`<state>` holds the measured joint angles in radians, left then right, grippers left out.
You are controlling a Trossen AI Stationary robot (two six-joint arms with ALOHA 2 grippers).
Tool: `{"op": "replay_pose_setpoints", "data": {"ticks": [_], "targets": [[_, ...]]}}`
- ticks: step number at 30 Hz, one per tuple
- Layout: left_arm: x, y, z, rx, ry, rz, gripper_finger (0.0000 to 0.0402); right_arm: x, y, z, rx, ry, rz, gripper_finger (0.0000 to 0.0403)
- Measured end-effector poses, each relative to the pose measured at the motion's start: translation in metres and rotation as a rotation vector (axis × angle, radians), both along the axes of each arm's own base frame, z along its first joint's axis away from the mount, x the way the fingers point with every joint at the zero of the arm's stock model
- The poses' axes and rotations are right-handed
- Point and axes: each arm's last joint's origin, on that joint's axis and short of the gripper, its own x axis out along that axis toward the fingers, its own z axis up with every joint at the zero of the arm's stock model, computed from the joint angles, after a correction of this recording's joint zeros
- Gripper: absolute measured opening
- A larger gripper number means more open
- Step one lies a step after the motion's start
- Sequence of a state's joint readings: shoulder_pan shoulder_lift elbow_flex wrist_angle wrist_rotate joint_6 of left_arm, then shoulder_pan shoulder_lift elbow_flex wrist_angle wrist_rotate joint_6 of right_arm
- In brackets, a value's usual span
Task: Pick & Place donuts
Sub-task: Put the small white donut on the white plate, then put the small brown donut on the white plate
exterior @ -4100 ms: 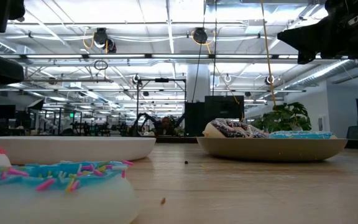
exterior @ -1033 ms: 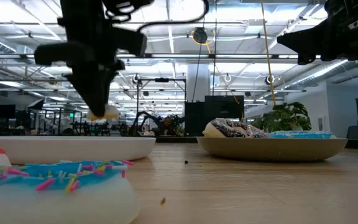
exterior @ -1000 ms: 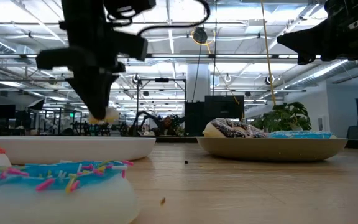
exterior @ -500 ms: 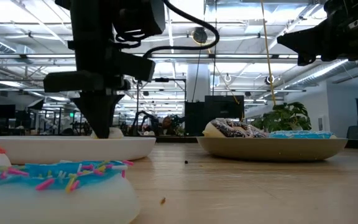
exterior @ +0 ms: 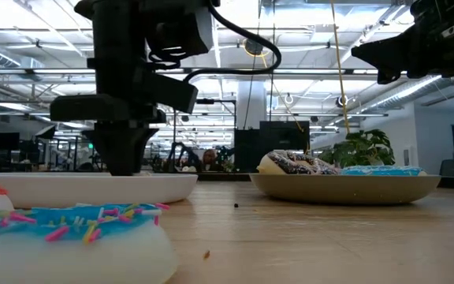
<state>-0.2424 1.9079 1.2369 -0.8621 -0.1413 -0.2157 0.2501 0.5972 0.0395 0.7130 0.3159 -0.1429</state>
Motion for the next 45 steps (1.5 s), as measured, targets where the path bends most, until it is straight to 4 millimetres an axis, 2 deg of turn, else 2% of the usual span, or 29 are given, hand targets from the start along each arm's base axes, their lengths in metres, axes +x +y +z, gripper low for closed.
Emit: {"op": "replay_pose_setpoints", "data": {"ticks": [4,8,12,17,20,23,29,30,32,35,38,43,45], "targets": [[-0.001,0.0,0.0,-0.002,0.005,0.004,0.0142,0.0,0.0,0.0,0.0,0.0,0.0,0.0],[-0.002,0.0,0.01,0.002,0.01,0.016,0.0177,0.0,0.0,0.0,0.0,-0.001,0.0,0.0],[-0.001,0.001,0.03,0.019,0.012,0.034,0.02,0.0,0.0,0.0,-0.001,-0.001,-0.001,0.0],[-0.003,-0.006,0.073,0.031,0.02,0.112,0.0207,0.0,0.0,0.001,-0.003,-0.007,-0.001,0.0],[-0.01,-0.016,0.099,0.045,0.038,0.014,0.0189,0.0,0.0,0.001,-0.005,-0.006,-0.001,0.0],[-0.026,-0.023,0.131,0.088,-0.04,-0.048,0.0151,0.0,0.0,0.0,-0.001,-0.004,0.004,0.0],[-0.077,-0.003,0.205,0.11,-0.36,0.012,0.0043,0.001,0.0,0.0,-0.002,0.003,0.004,0.0],[-0.088,0.001,0.215,0.106,-0.427,0.024,0.0024,0.001,0.0,0.0,-0.001,0.002,0.004,0.0],[-0.108,0.009,0.228,0.076,-0.544,0.023,0.0009,0.001,0.0,0.0,-0.001,0.002,0.004,0.0],[-0.132,0.015,0.231,0.017,-0.694,-0.048,0.0005,0.001,0.0,0.0,-0.001,0.002,0.004,0.0],[-0.151,0.02,0.215,-0.01,-0.791,-0.119,0.0004,0.001,0.0,0.0,-0.001,0.002,0.004,0.0],[-0.173,0.031,0.189,-0.075,-1.0,-0.094,0.0003,0.001,0.0,-0.001,-0.003,0.009,0.004,0.0],[-0.181,0.035,0.174,-0.088,-1.035,-0.083,0.0002,0.001,0.0,-0.001,-0.003,0.009,0.004,0.0]]}}
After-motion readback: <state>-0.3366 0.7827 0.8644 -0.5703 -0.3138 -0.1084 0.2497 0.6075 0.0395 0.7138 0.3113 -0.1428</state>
